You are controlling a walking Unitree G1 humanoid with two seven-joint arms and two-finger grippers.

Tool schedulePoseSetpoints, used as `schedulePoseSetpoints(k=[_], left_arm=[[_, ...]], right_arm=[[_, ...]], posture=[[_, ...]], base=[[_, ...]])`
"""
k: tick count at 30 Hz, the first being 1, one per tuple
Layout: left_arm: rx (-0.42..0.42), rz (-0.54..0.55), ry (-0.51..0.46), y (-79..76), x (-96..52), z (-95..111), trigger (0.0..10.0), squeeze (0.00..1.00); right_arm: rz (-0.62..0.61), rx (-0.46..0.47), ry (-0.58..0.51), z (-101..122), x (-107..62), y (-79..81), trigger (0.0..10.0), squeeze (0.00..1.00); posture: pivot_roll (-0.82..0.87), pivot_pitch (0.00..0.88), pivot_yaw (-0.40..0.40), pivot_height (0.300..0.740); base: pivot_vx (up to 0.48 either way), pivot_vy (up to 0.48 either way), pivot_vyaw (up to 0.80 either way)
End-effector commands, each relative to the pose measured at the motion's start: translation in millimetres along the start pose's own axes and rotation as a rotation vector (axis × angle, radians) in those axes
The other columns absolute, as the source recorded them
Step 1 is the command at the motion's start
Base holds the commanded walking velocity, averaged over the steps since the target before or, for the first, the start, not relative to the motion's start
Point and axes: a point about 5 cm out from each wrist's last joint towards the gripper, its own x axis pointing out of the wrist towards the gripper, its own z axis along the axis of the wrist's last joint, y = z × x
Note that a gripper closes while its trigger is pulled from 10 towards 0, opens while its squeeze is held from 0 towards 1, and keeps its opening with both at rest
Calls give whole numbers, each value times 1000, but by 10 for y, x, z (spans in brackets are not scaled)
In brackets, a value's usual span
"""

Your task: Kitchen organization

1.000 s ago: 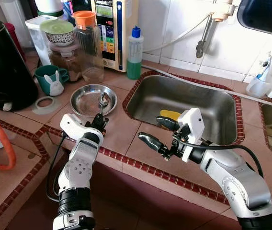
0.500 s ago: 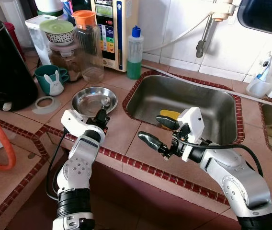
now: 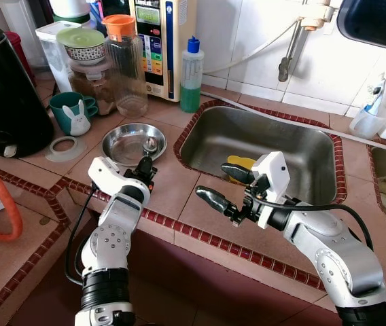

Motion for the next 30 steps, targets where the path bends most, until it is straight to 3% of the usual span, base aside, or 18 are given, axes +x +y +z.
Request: schedulePoseSetpoints(k=[1,12,21,27,28,29,30], left_arm=[[-37,-3,6,-36,-9,-61,0,0],[1,-57,16,-96,-12,-80,0,0],[100,-220,37,-271,-57,-141,0,0],[93,-349,96,-437,-76,-219,0,0],[54,-407,147,-516,-95,-282,0,0],[54,-407,147,-516,-95,-282,0,0],[18,-475,211,-599,-126,-354,0,0]], right_arm=[[-2,-15,-10,38,6,-14,10000,0],[-16,-20,-16,49,8,-31,10000,0],[-162,49,-94,109,1,-217,10000,0],[-256,212,-202,168,2,-347,10000,0],[-289,337,-262,181,10,-397,10000,0],[-289,337,-262,181,10,-397,10000,0],[-288,452,-311,184,22,-410,10000,0]], posture=[[89,0,-2,740],[85,0,0,740],[86,0,1,740],[85,0,0,740],[86,0,0,740],[86,0,0,740],[85,0,2,740]], base=[[0,0,0],[0,0,0],[0,0,0],[0,0,0],[0,0,0],[0,0,0],[0,0,0]])
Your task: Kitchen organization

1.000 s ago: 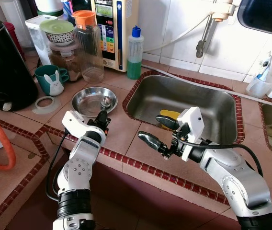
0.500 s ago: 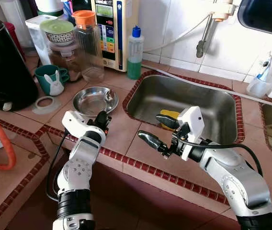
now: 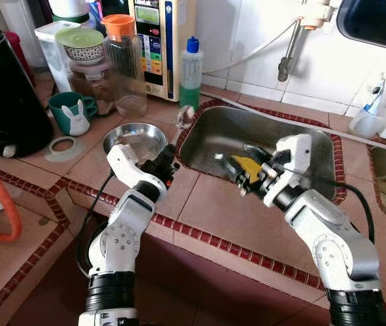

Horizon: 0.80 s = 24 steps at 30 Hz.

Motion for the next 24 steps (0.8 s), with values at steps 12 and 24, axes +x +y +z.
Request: schedulePoseSetpoints(k=[12,24], left_arm=[[-36,-364,247,-408,-50,-207,0,0],[-44,-452,345,-478,-174,-309,0,0]], right_arm=[[-13,283,-58,65,-31,-69,10000,0],[-41,264,-78,114,-12,-107,6588,0]], posture=[[80,0,4,740],[82,0,2,740]], base=[[0,0,0],[0,0,0]])
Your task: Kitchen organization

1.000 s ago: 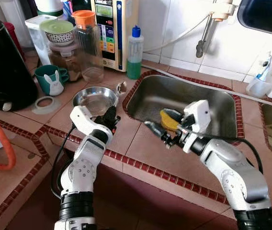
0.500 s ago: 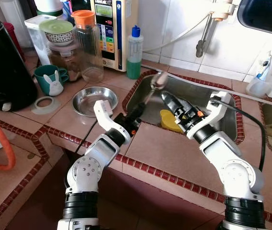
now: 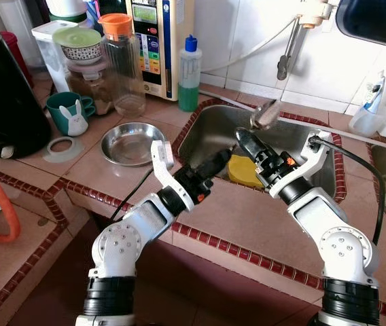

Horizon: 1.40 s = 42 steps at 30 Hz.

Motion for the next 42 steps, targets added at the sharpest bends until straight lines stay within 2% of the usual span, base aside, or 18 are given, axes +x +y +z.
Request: schedulePoseSetpoints(k=[1,6,14,15,17,18,19,20,38,39,40,41,42], left_arm=[[7,-45,34,-69,1,-30,0,0],[21,-36,34,-61,-15,-24,0,0],[36,-4,12,-23,-23,6,0,0],[39,-2,13,-21,-23,8,1137,0],[41,0,13,-20,-23,8,1137,0],[45,6,13,-14,-22,10,4745,0],[45,6,13,-14,-22,10,4745,0],[53,16,13,-3,-23,12,10000,0],[94,53,50,27,-32,-35,10000,0],[95,61,49,37,-33,-35,10000,137],[96,63,49,42,-34,-34,10000,180],[105,77,52,63,-38,-35,10000,635],[107,82,53,70,-39,-35,10000,635]], right_arm=[[-10,-9,-32,74,28,-9,0,0],[-29,-23,-75,154,57,-17,0,0],[-44,-14,-74,148,39,-43,0,0],[-44,-14,-74,147,37,-45,0,0],[-45,-14,-74,146,37,-46,0,0],[-46,-13,-73,146,36,-49,0,0],[-46,-13,-73,146,36,-49,0,0],[-48,-12,-74,145,34,-53,0,0],[-84,-8,-91,140,23,-100,0,0],[-95,-8,-99,147,22,-111,0,0],[-100,-8,-102,150,21,-118,0,0],[-123,-18,-113,159,17,-146,0,0],[-130,-22,-116,162,16,-154,0,0]], posture=[[81,0,2,740],[82,0,1,740],[81,0,1,740],[81,0,2,740],[81,0,2,740],[81,0,2,740],[81,0,2,740],[82,0,4,740],[88,0,8,740],[88,0,8,740],[88,0,8,740],[88,0,8,740],[88,0,8,740]], base=[[0,0,0],[0,0,0],[0,0,0],[0,0,0],[0,0,0],[0,0,0],[0,0,0],[0,0,0],[0,0,0],[0,0,0],[0,0,0],[0,0,0],[0,0,0]])
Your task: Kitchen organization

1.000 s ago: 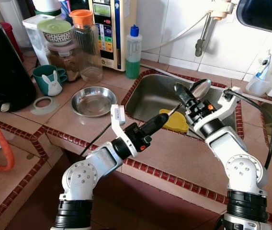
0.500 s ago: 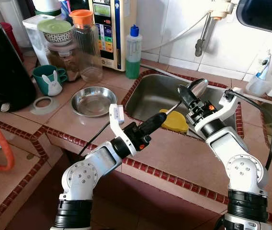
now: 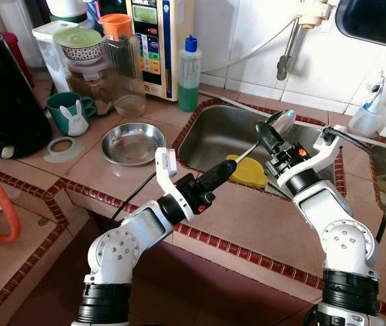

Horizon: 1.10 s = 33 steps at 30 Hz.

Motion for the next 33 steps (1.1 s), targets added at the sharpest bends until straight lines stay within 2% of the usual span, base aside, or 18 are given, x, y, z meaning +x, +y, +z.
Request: schedulePoseSetpoints(k=[1,2,3,4,5,15,19,22,23,24,27,28,32,33], left_arm=[[40,50,32,32,8,-21,10000,741],[41,52,32,35,7,-21,10000,741],[46,64,32,57,4,-22,10000,863],[50,72,32,71,0,-23,10000,863],[55,91,31,98,-8,-22,10000,992],[68,143,24,176,-28,-18,10000,1000],[93,200,11,252,-57,-1,10000,1000],[135,272,-8,336,-107,18,10000,1000],[135,272,-8,336,-107,18,10000,1000],[152,297,-14,358,-129,24,10000,1000],[165,305,-13,365,-142,24,10000,1000],[183,313,-10,367,-165,23,10000,1000],[190,316,-9,367,-173,23,10000,1000],[206,320,-5,364,-190,17,10000,1000]], right_arm=[[-76,-54,-25,63,-14,-81,0,0],[-79,-55,-26,65,-14,-84,0,0],[-98,-58,-40,81,-12,-107,0,0],[-111,-60,-49,94,-12,-122,0,0],[-135,-64,-61,113,-14,-152,0,0],[-215,-99,-114,193,-18,-250,0,0],[-316,-180,-166,288,-11,-360,0,0],[-333,-323,-146,293,101,-422,0,0],[-333,-323,-146,293,101,-422,0,0],[-308,-436,-108,256,195,-411,0,0],[-289,-501,-83,228,256,-402,0,0],[-256,-605,-40,174,347,-381,0,0],[-244,-636,-26,156,375,-374,0,0],[-227,-768,22,96,419,-392,0,0]], posture=[[88,0,8,740],[88,0,8,740],[88,0,8,740],[88,0,9,740],[88,0,9,740],[91,0,9,740],[93,0,8,740],[101,0,8,740],[101,0,8,740],[108,0,6,740],[114,0,4,740],[122,0,2,740],[123,0,1,740],[131,0,-3,740]], base=[[0,0,0],[0,0,0],[0,0,0],[0,0,0],[0,0,0],[0,0,0],[0,0,0],[0,0,0],[0,0,0],[0,0,0],[0,0,0],[0,0,0],[0,0,0],[0,0,0]])
